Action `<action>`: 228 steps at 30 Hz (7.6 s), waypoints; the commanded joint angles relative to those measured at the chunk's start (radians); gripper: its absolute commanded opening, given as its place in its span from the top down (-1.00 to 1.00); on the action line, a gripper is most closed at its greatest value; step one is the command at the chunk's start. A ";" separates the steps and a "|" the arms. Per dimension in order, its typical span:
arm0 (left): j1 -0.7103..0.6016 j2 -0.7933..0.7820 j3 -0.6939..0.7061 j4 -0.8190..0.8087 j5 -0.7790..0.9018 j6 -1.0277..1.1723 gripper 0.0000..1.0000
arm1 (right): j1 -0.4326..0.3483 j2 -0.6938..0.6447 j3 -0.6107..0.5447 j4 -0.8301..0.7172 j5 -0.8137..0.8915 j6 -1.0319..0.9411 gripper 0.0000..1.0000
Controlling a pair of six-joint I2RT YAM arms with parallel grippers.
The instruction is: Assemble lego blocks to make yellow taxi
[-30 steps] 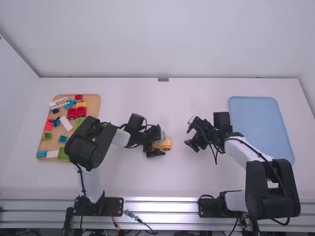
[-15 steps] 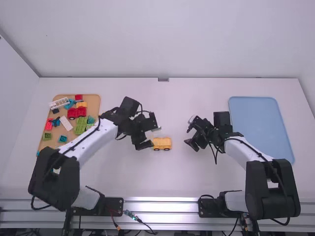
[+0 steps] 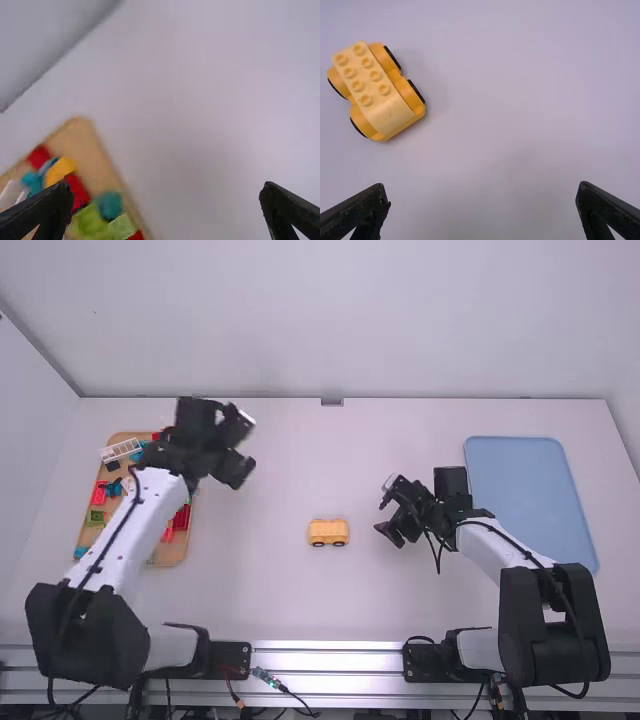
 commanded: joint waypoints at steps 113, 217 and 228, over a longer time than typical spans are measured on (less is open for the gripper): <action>0.457 0.986 0.934 -0.408 0.229 -1.451 -0.57 | 0.000 -0.015 0.017 0.075 -0.002 0.077 -0.98; 0.460 0.985 1.209 -0.550 0.209 -1.388 0.96 | -0.001 -0.015 0.017 0.076 -0.003 0.079 -0.98; 0.346 0.985 1.432 -0.793 0.092 -1.058 0.97 | 0.000 -0.015 0.017 0.077 -0.006 0.078 -0.98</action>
